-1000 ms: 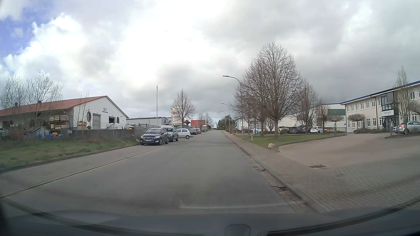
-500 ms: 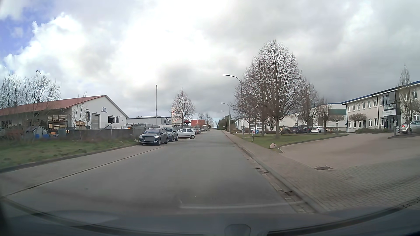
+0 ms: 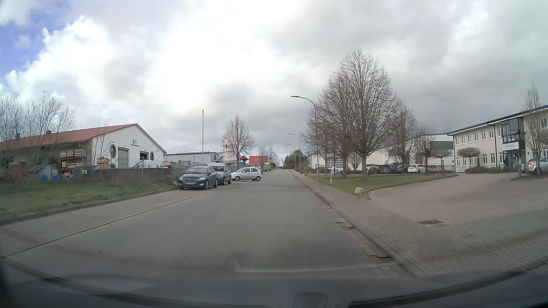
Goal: Follow the waypoints while adhering to traffic rules and regulations
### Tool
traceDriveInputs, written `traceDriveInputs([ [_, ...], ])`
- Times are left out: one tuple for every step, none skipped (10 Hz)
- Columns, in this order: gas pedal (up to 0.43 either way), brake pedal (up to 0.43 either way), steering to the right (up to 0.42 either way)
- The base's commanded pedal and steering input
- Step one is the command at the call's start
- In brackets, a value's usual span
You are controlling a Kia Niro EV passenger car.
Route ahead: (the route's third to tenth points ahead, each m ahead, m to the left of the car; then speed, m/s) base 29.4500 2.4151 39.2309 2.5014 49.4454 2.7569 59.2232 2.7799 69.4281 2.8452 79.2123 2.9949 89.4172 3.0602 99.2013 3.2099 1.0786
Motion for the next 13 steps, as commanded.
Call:
traceDriveInputs([
  [0.000,0.000,-0.006],
  [0.000,0.000,-0.006],
  [0.000,0.000,-0.006],
  [0.000,0.000,-0.006],
  [0.000,0.000,-0.006],
  [0.000,0.000,-0.006],
  [0.000,0.000,-0.006],
  [0.000,0.000,-0.006],
  [0.000,0.000,-0.006],
  [0.000,0.000,-0.006],
  [0.000,0.000,-0.006],
  [0.000,0.000,-0.006],
  [0.000,0.000,-0.006],
])
